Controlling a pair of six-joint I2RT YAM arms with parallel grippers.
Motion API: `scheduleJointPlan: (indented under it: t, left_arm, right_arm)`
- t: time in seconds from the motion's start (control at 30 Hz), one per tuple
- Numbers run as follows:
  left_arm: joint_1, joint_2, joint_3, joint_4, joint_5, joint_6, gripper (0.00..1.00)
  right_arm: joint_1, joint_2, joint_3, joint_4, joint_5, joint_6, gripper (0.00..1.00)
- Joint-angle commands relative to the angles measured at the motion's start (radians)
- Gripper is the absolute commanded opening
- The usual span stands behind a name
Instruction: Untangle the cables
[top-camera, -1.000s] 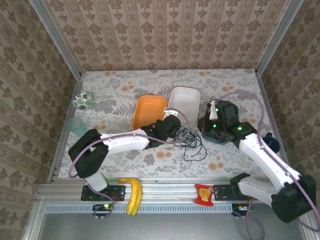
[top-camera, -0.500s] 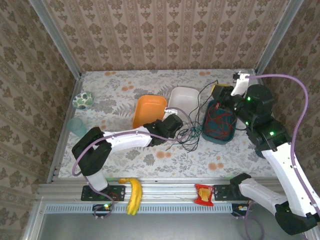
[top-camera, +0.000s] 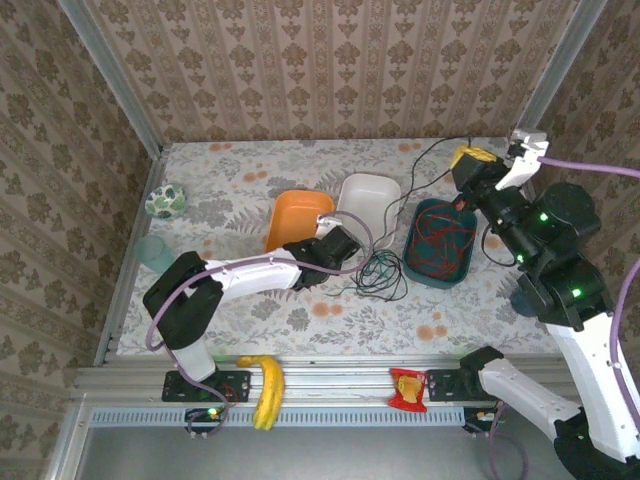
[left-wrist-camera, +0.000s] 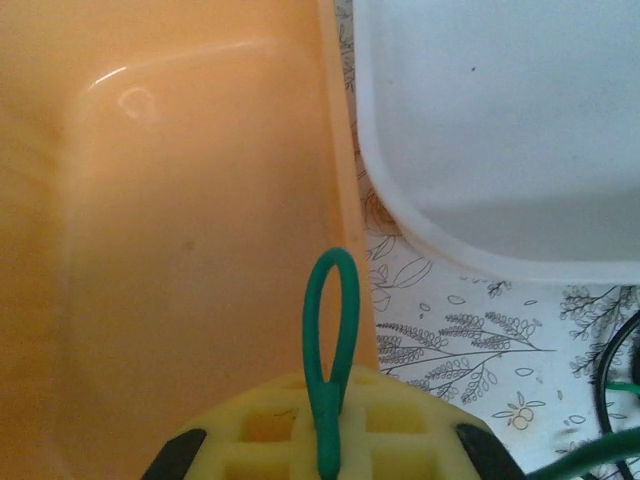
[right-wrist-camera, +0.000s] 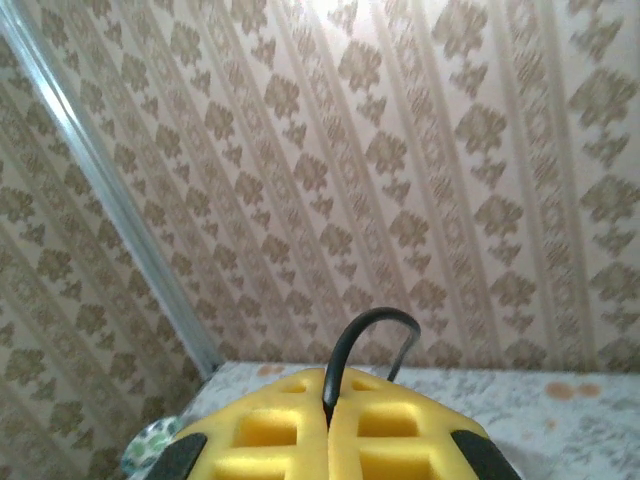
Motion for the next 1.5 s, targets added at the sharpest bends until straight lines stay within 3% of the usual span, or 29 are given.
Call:
scheduleJointPlan:
  t: [0.0,0.17,0.43,0.73,1.2,1.47]
  left_arm:
    - [0.018,0.021,0.027,-0.094,-0.036,-0.057,0.0]
    - [0.026,0.017,0.015,-0.098,-0.029,-0.076,0.0]
    - [0.023,-0.003,-0.001,-0.025,-0.001,-0.05,0.0]
    - [-0.008,-0.102,-0.114,0.202,-0.037,0.008,0.0]
    - [-0.01,-0.109,-0.117,0.188,-0.057,0.007,0.0]
    - [-0.01,-0.106,-0.117,0.186,-0.055,0.008,0.0]
  right_arm:
    - [-0.003,-0.039,0.058,0.095,0.114,-0.094,0.0]
    - [-0.003,-0.064,0.083,0.113,0.208,-0.166,0.0]
    - [-0.003,0.025,0.136,-0.006,0.103,-0.147,0.0]
    - [-0.001,0.168,0.024,0.064,-0.005,0.005,0.0]
    - [0.002,0.48,-0.058,0.265,-0.04,0.153,0.0]
    - [0.008,0.638,-0.148,0.219,0.066,0.23,0.0]
